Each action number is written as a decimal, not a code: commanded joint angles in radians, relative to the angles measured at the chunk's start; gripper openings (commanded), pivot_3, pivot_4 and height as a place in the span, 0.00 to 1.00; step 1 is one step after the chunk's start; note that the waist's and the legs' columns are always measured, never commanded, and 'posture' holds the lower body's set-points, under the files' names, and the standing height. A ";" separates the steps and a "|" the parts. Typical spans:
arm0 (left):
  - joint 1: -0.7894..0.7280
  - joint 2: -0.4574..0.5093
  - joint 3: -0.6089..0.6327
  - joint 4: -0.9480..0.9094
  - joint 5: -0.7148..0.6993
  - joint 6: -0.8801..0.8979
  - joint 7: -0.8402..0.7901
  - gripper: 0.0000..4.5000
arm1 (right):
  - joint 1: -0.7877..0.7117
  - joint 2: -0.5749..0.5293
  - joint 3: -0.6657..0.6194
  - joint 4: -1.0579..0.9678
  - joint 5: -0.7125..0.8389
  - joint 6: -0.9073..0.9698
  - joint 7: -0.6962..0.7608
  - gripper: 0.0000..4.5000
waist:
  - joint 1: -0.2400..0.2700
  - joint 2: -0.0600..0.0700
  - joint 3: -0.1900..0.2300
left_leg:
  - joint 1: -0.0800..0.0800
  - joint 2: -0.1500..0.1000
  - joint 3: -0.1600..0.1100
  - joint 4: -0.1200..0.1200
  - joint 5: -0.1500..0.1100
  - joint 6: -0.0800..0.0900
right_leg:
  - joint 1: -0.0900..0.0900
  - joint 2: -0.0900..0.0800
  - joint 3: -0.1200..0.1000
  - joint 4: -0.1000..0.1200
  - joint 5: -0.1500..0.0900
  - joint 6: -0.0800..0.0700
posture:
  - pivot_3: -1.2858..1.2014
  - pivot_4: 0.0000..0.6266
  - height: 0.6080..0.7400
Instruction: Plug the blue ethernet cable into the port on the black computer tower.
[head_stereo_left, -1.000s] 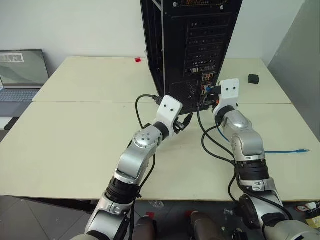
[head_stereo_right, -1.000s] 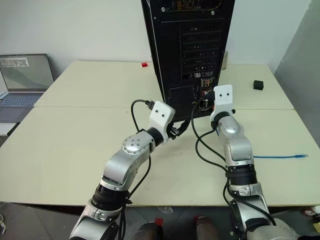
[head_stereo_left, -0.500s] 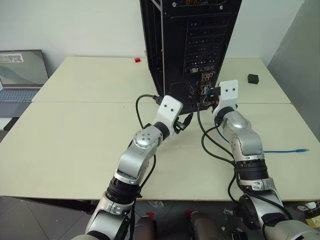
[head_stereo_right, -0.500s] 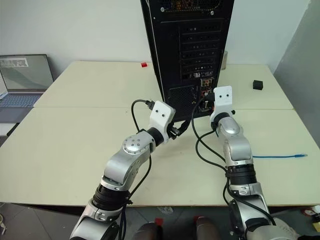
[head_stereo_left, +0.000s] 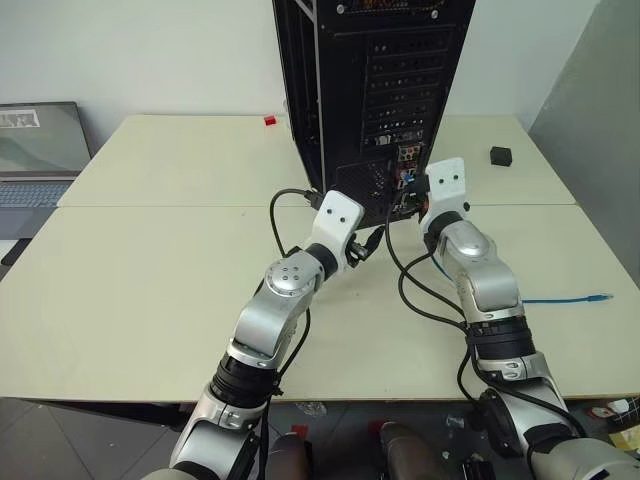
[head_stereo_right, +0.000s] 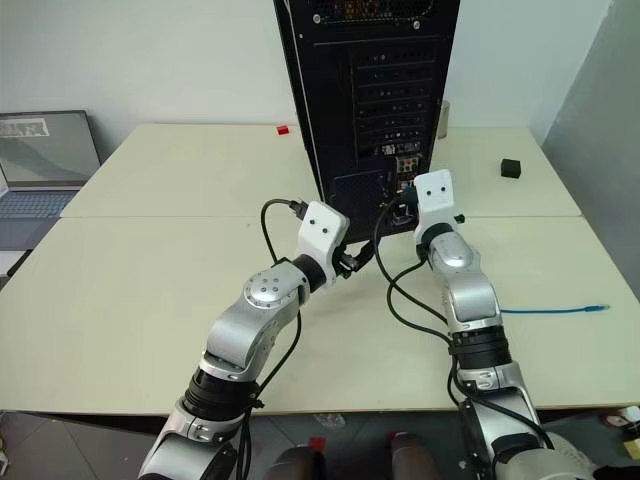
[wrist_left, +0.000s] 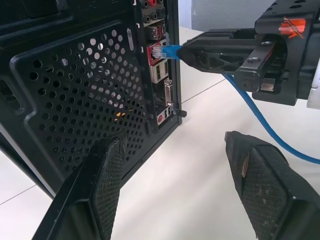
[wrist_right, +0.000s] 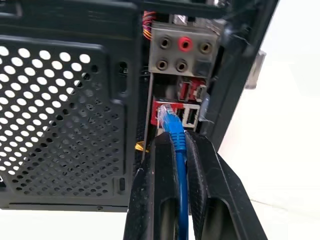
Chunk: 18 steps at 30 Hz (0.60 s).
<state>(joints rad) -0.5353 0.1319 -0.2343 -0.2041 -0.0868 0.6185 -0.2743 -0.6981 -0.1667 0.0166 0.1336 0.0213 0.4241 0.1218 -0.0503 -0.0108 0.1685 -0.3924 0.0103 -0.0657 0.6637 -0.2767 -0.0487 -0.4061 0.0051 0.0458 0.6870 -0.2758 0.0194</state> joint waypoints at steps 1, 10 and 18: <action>0.001 0.009 0.017 -0.029 0.007 -0.024 -0.006 0.73 | -0.038 0.000 0.007 -0.028 -0.011 -0.031 0.006 0.00 | 0.000 0.000 0.000 | 0.000 0.000 0.000 0.000 0.000 0.000 | 0.000 0.000 0.000 0.000 0.000 0.000 | 0.52 0.24 1.00; 0.005 0.020 0.024 -0.029 0.008 -0.023 -0.005 0.73 | -0.040 0.003 -0.006 0.007 -0.016 -0.032 -0.015 0.00 | 0.000 0.000 0.000 | 0.000 0.000 0.000 0.000 0.000 0.000 | 0.000 0.000 0.000 0.000 0.000 0.000 | 0.52 0.24 1.00; 0.005 0.024 0.029 -0.033 0.009 -0.020 -0.003 0.73 | -0.015 0.004 -0.002 -0.031 -0.014 -0.020 -0.016 0.00 | -0.001 0.000 0.000 | 0.000 0.000 0.000 0.000 0.000 0.000 | 0.000 0.000 0.001 0.001 0.000 0.000 | 0.52 0.24 1.00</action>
<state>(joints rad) -0.5281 0.1545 -0.2267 -0.2040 -0.0800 0.6185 -0.2756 -0.6980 -0.1647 0.0201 0.1484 0.0127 0.4101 0.1088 -0.0510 -0.0108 0.1685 -0.3921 0.0102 -0.0655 0.6637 -0.2767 -0.0487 -0.4061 0.0051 0.0463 0.6875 -0.2758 0.0194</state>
